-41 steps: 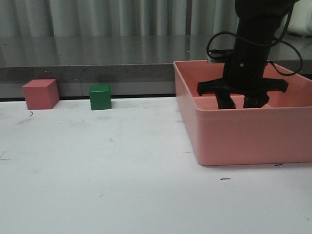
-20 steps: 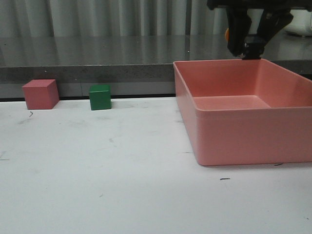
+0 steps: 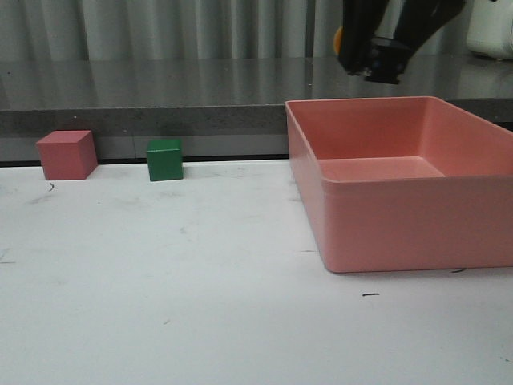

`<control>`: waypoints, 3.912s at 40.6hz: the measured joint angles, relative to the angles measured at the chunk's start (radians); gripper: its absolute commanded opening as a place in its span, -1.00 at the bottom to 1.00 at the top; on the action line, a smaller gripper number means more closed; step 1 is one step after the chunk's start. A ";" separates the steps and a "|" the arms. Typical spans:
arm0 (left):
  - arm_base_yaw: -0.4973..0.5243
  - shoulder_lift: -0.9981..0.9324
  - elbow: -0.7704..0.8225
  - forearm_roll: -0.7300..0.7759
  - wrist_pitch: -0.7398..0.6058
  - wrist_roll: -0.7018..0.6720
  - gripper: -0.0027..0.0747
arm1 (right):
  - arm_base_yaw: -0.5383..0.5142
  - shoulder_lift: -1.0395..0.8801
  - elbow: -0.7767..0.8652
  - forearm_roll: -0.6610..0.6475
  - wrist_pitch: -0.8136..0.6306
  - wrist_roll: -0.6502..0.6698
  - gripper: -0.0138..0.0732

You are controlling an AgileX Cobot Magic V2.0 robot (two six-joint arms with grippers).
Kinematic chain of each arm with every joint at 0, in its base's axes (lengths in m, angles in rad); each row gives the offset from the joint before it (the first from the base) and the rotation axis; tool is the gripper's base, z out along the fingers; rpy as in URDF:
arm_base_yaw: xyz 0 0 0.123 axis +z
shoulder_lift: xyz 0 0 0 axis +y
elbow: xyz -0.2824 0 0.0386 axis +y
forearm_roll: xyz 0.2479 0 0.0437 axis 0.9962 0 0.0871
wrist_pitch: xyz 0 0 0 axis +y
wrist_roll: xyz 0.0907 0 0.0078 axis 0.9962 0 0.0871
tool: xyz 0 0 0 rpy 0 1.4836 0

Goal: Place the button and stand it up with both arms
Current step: 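Lift the button out of the bin and carry it toward the left arm, then lower the button onto the table, open the right gripper, withdraw, then move the left gripper above the button lying on its side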

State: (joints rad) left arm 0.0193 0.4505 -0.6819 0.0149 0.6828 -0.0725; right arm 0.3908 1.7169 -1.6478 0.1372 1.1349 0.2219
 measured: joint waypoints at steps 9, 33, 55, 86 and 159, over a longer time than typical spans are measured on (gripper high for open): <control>0.000 0.000 0.000 -0.015 0.000 0.000 0.20 | 0.124 0.064 -0.043 0.014 -0.062 0.029 -0.17; -0.012 0.000 0.000 -0.015 0.000 0.000 0.20 | 0.329 0.478 -0.353 0.016 -0.102 0.293 -0.17; -0.014 0.000 0.000 -0.015 0.000 0.000 0.20 | 0.365 0.589 -0.360 0.063 -0.272 0.368 -0.17; -0.014 0.000 0.000 -0.015 0.000 0.000 0.20 | 0.376 0.634 -0.360 0.084 -0.272 0.371 0.30; -0.014 0.000 0.000 -0.015 0.000 0.000 0.20 | 0.001 -0.905 0.734 0.026 -0.243 -0.351 0.29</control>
State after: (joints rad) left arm 0.0048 0.4505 -0.6819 0.0000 0.6828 -0.0725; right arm 0.3920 0.8115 -0.9141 0.1629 0.8915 -0.1288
